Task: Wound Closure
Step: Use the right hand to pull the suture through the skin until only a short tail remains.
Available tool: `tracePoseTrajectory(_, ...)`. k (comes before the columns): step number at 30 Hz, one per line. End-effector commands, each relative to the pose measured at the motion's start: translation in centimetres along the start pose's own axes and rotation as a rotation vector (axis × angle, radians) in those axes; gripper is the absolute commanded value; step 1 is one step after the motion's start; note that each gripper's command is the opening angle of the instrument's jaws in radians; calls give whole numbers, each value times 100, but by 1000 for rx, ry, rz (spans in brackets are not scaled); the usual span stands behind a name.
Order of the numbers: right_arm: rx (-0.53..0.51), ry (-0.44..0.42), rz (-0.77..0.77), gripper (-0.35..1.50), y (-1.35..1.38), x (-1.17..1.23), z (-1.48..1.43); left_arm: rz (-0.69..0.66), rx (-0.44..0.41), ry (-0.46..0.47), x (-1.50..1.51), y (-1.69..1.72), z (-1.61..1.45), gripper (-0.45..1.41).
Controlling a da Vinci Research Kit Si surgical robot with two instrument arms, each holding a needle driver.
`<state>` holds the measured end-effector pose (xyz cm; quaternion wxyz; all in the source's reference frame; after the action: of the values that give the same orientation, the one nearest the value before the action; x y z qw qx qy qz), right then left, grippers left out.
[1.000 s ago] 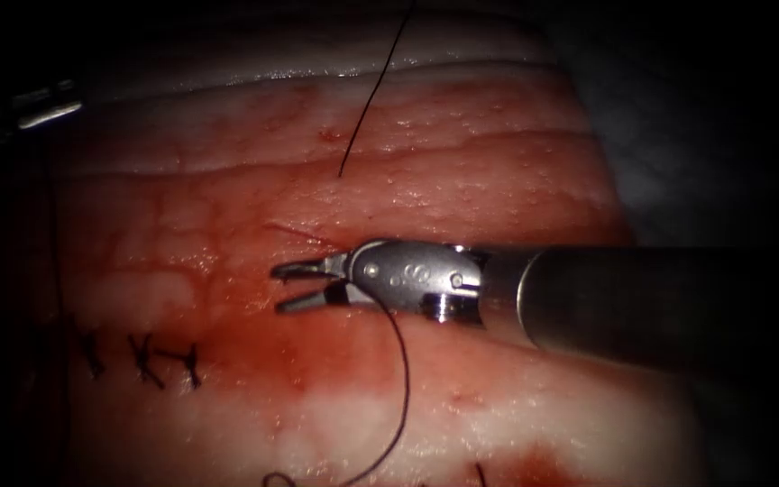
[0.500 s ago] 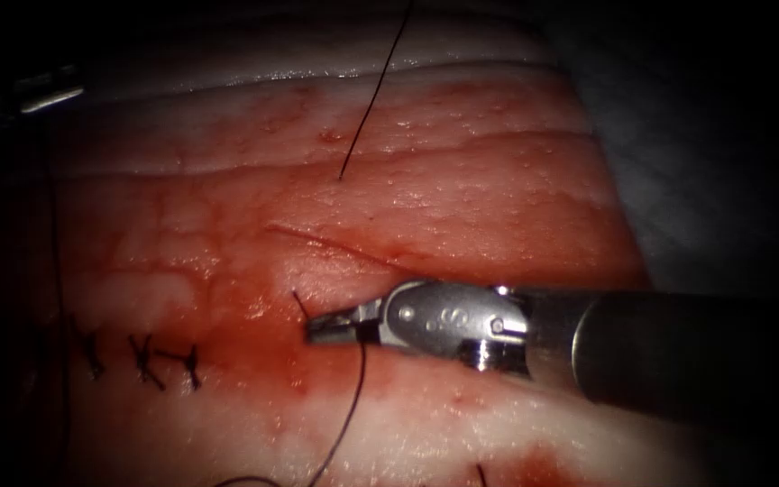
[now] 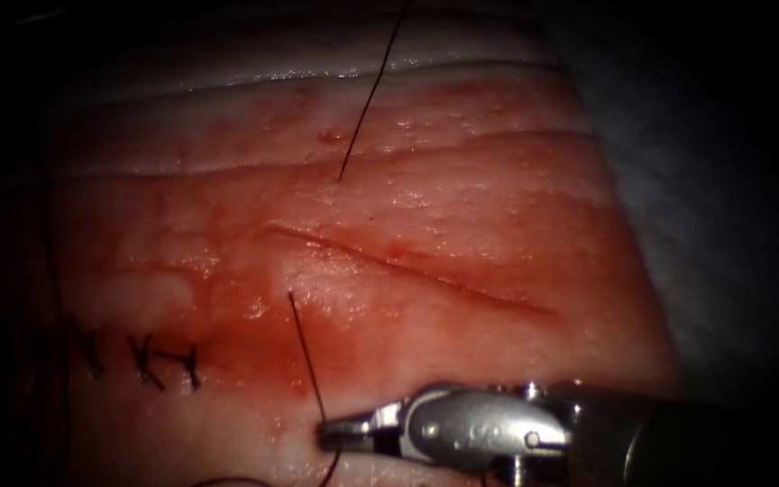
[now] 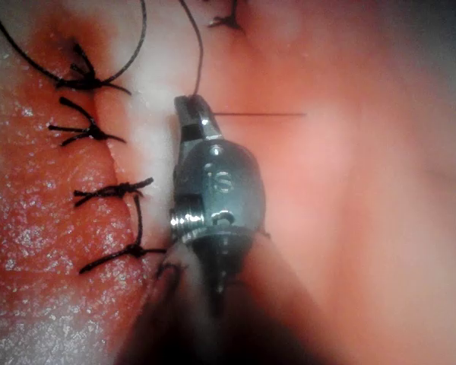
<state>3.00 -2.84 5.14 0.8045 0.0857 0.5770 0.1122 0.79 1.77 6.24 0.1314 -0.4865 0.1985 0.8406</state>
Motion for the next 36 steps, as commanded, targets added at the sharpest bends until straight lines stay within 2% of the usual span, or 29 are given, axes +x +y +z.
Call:
tracePoseTrajectory(1, 10, -3, -17, -35, -20, 4, 2, -3, 6, 1, -6, -9, 16, -45)
tracePoseTrajectory(9, 23, -9, -50, -35, -63, 17, -10, 6, 22, 2, -23, -13, 32, -45)
tracePoseTrajectory(11, 40, -15, -58, -35, -76, 20, -12, 18, 34, 5, -30, -3, 35, -45)
tracePoseTrajectory(18, 111, 2, -98, -35, -120, 40, -15, -6, -20, -16, -69, 53, 39, -45)
tracePoseTrajectory(19, 120, 13, -145, 2, -116, 44, -16, -9, -30, -23, -76, 63, 40, -45)
tracePoseTrajectory(20, 120, 13, -145, 2, -116, 44, -16, -9, -30, -23, -76, 63, 40, -45)
tracePoseTrajectory(21, 121, 13, -163, 32, -111, 46, -18, -15, -34, -26, -78, 66, 40, -45)
tracePoseTrajectory(22, 112, 30, -212, 89, -97, 49, -21, -19, -39, -32, -80, 72, 41, -45)
tracePoseTrajectory(23, 89, 68, -236, 118, -76, 50, -28, -21, -42, -40, -80, 75, 42, -45)
tracePoseTrajectory(24, 89, 68, -236, 118, -76, 50, -28, -21, -42, -40, -80, 75, 42, -45)
tracePoseTrajectory(28, 29, 119, -268, 145, -34, 51, -41, -22, -45, -36, -75, 78, 43, -45)
tracePoseTrajectory(30, -8, 139, -268, 148, -5, 49, -51, -21, -50, -35, -72, 81, 44, -45)
tracePoseTrajectory(33, -30, 135, -277, 147, 23, 47, -62, -21, -57, -33, -67, 85, 44, -45)
tracePoseTrajectory(36, -40, 129, -278, 147, 37, 43, -67, -21, -57, -32, -66, 86, 44, -45)
